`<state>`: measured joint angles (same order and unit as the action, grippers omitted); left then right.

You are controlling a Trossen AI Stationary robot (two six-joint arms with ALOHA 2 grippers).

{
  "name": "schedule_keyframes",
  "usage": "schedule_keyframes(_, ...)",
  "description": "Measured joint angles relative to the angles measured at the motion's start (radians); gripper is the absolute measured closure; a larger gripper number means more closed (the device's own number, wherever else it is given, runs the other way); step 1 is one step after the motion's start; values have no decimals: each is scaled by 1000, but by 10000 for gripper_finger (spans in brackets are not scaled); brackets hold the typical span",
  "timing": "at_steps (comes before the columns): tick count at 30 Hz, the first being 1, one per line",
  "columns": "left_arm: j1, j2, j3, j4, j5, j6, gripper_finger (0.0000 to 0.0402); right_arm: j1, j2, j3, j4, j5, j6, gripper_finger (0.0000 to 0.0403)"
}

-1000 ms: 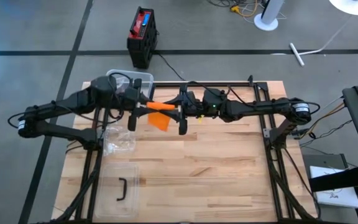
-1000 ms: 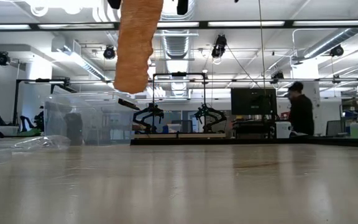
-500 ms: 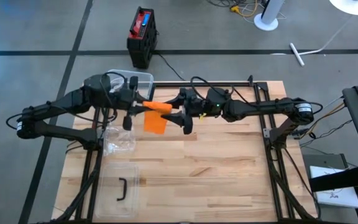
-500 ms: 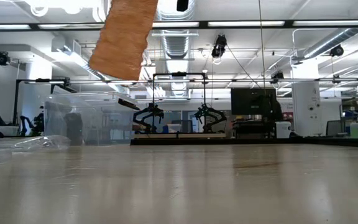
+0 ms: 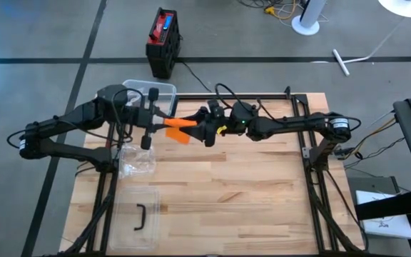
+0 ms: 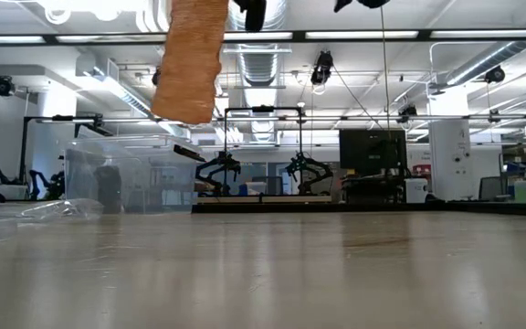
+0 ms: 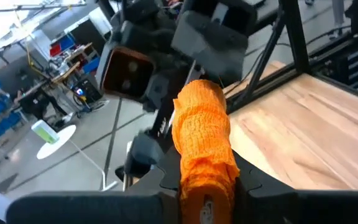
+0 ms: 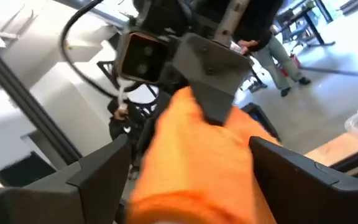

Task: Roll bandage
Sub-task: Roll the orange bandage

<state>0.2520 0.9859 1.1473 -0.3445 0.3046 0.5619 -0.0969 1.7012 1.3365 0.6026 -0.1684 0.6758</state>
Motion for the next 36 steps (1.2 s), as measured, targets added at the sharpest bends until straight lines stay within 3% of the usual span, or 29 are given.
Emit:
schedule_keyframes(13, 0, 0, 6, -66, -78, 82, 355, -13, 16, 8, 2, 14, 85, 112)
schedule_keyframes(22, 0, 0, 26, -130, -81, 214, 355, -14, 21, 8, -22, 16, 117, 157)
schedule_keyframes(30, 0, 42, 121, -279, -85, 268, 356, -13, 35, 6, -47, 13, 110, 204)
schedule_keyframes(36, 0, 83, 172, -323, -85, 316, 356, -12, 41, 6, -34, 11, 78, 200)
